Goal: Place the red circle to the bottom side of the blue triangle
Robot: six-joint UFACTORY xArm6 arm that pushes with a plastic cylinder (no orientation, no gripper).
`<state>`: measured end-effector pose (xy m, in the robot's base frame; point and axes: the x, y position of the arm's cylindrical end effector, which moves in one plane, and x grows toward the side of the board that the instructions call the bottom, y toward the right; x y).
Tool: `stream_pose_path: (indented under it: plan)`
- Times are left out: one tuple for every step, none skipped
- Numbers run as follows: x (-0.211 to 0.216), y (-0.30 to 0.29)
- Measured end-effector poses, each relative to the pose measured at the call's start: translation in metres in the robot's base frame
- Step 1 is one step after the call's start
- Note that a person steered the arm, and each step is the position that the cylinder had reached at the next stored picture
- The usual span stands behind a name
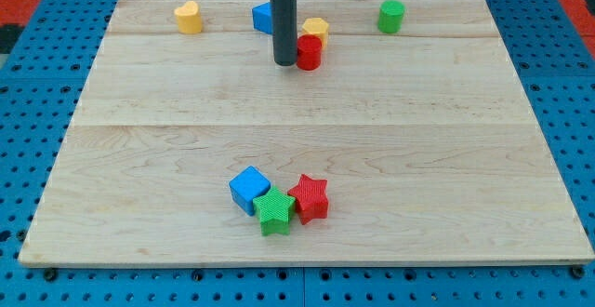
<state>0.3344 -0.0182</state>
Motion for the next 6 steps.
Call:
stream_pose_path:
  plan:
    - [0.015,-0.005]
    - [0.039,0.089]
    - [0.005,0.087]
    - [-0.007,0.049]
    - [-0.008,0.045]
    - [-0.019,0.035]
